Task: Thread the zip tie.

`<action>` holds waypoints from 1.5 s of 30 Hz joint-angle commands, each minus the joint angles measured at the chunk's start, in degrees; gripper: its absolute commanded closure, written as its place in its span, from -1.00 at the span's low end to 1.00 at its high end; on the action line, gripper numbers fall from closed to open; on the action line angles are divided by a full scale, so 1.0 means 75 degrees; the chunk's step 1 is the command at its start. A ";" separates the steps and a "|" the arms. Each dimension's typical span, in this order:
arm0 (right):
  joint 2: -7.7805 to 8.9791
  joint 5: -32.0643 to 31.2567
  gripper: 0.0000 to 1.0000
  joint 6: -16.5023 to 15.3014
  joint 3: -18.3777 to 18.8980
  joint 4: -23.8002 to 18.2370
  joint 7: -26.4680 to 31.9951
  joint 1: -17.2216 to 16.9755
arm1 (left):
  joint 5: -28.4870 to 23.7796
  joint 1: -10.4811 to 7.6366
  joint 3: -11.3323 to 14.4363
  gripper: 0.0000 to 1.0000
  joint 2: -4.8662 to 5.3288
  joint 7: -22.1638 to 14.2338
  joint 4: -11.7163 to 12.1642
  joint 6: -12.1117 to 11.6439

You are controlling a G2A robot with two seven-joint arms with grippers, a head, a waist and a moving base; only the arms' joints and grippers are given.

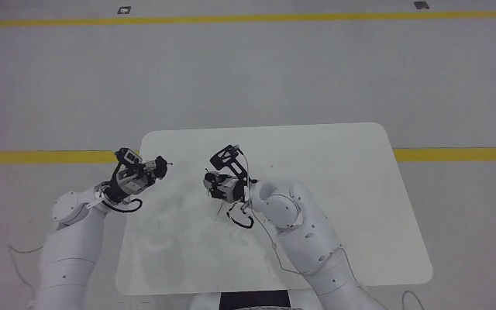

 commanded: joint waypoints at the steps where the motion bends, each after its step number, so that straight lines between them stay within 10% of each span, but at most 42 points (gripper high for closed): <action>1: 0.0129 0.0278 1.00 0.0000 -0.0220 0.0112 -0.0303 0.0175 | -0.0262 -0.0046 0.0241 1.00 0.0096 0.0000 0.0119 0.0157; 11: 0.0732 0.0927 1.00 0.0000 -0.1274 0.0793 -0.1573 0.1239 | -0.1248 -0.0195 0.0986 1.00 0.0649 0.0000 0.0461 0.0133; 21: 0.0734 0.0924 1.00 0.0004 -0.1270 0.0785 -0.1612 0.1228 | -0.1240 -0.0198 0.0997 1.00 0.0665 0.0063 0.0466 0.0093; 31: 0.1308 0.1421 1.00 0.0000 -0.1710 0.0079 -0.2739 0.1150 | -0.1926 0.0059 0.1465 1.00 0.0898 0.0000 0.0579 0.1745; 45: 0.1899 0.1958 1.00 0.0000 -0.2913 0.0361 -0.3945 0.2028 | -0.2601 0.0031 0.2363 1.00 0.1244 0.0000 0.0287 0.1931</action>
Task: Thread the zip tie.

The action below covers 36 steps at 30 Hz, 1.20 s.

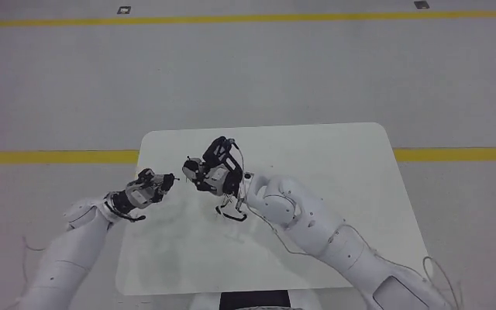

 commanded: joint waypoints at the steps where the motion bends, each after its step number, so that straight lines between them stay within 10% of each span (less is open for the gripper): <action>1: -0.0001 0.0000 1.00 0.0000 0.0002 -0.0002 0.0002 -0.0002 | 0.0001 0.0001 -0.0002 1.00 -0.0001 0.0000 0.0002 0.0003; 11: 0.0074 0.0064 1.00 0.0000 0.0079 -0.0040 -0.0226 -0.0077 | -0.0256 0.0016 0.0157 1.00 0.0044 0.0000 -0.0035 0.0734; 27: 0.0242 0.0503 1.00 0.0000 -0.0040 -0.0081 -0.0311 -0.0017 | -0.0059 -0.0024 0.0243 1.00 0.0200 0.0000 -0.0014 0.0218; 32: 0.0242 0.0503 1.00 0.0000 -0.0040 -0.0081 -0.0311 -0.0017 | 0.0943 0.0020 0.0202 1.00 0.0237 0.0000 -0.0032 -0.1372; 36: 0.0242 0.0503 1.00 0.0000 -0.0040 -0.0081 -0.0311 -0.0017 | 0.0704 0.0036 0.0347 1.00 0.0218 0.0000 0.0001 -0.2064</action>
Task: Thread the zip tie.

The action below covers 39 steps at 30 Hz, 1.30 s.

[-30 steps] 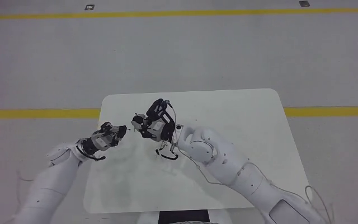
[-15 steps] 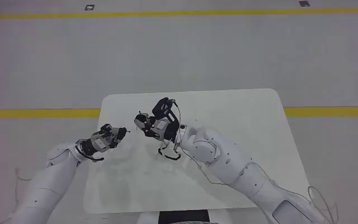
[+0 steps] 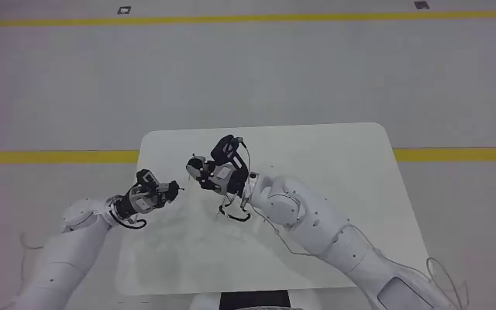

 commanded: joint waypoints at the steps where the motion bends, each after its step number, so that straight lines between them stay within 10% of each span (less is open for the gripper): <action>1: 0.0000 0.0000 1.00 0.0000 0.0000 0.0000 0.0000 0.0000 | -0.0174 -0.0001 0.0092 1.00 0.0003 0.0004 -0.0024 -0.0342; 10: 0.0000 0.0000 1.00 0.0000 0.0000 0.0000 0.0000 0.0000 | -0.0548 -0.0115 0.0502 1.00 0.0184 0.0004 0.0008 -0.1112; 22: 0.0000 0.0000 1.00 0.0000 0.0000 0.0000 0.0000 0.0000 | -0.0622 -0.0078 0.0522 1.00 0.0164 0.0174 -0.0086 -0.1083; 28: 0.0000 0.0000 1.00 0.0000 0.0000 0.0000 0.0000 0.0000 | -0.0620 0.0064 0.0365 1.00 0.0139 0.0004 -0.0205 -0.2134; 39: 0.0000 0.0000 1.00 0.0000 0.0000 0.0000 0.0000 0.0000 | 0.0469 0.0496 -0.0581 1.00 -0.0036 0.0004 -0.1001 -0.2134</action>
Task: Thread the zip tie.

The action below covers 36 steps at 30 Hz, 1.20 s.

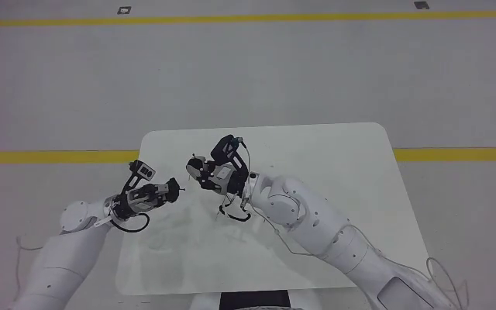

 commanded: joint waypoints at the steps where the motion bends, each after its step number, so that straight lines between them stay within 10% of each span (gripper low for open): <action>1: 0.0000 0.0000 1.00 0.0000 0.0000 0.0000 0.0000 0.0000 | 0.0171 0.0036 -0.0126 1.00 -0.0080 0.0000 -0.0039 0.0000; 36: 0.0001 -0.0433 1.00 0.0000 -0.0110 -0.0214 -0.0376 -0.0027 | 0.0283 0.0043 -0.0265 1.00 -0.0218 0.0000 -0.0149 0.0000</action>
